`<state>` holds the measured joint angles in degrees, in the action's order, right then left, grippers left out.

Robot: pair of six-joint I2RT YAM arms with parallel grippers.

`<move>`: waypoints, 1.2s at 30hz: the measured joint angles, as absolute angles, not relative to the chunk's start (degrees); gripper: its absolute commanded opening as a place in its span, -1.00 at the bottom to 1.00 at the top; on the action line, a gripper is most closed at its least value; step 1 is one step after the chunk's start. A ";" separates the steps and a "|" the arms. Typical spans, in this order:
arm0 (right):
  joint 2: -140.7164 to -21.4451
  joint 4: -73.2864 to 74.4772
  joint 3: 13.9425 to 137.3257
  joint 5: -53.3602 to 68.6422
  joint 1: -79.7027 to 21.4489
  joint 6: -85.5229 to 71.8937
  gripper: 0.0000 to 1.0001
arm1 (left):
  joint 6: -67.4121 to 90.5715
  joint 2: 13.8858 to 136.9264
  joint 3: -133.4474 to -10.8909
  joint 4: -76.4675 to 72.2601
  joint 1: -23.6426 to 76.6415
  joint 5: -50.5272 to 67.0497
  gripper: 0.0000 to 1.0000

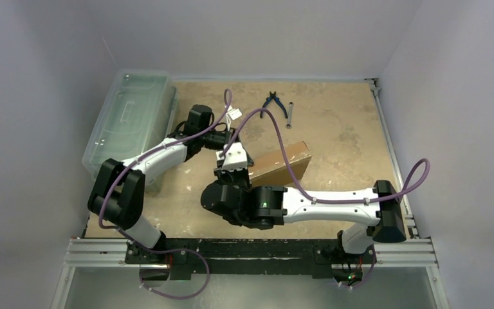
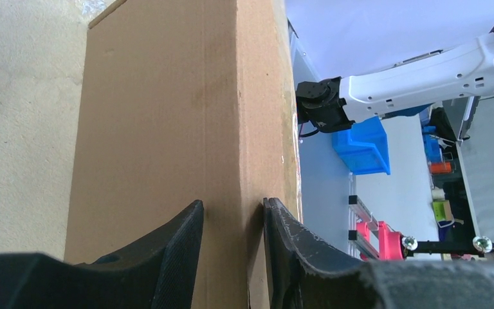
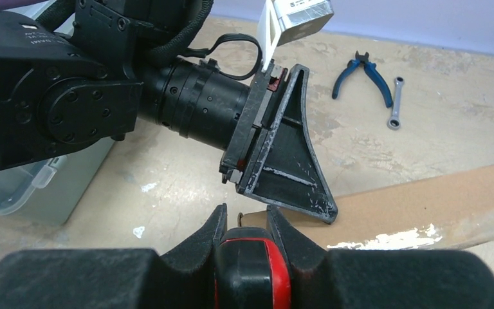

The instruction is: Unpack the express box

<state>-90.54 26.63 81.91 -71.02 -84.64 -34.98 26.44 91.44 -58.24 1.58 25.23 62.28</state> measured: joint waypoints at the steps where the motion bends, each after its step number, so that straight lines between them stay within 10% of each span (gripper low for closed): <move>1: -90.54 27.31 81.95 -71.13 -84.71 -36.03 -1.00 | 26.44 91.50 -58.24 1.58 25.23 62.37 -0.27; 15: -75.96 -5.67 58.24 -60.27 -84.84 -15.40 -1.00 | 26.41 91.83 -58.24 1.83 25.12 62.96 -0.22; 23: -73.52 -12.88 53.12 -56.73 -84.90 -7.73 -1.00 | 27.99 88.79 -58.24 3.97 20.14 56.36 0.39; 36: -70.70 -12.95 50.98 -54.48 -79.68 -6.37 -1.00 | 27.86 54.94 -43.40 2.96 6.90 38.13 0.63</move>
<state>-70.70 -12.95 50.98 -54.48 -79.68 -6.37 27.86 54.94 -43.40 2.96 6.90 38.13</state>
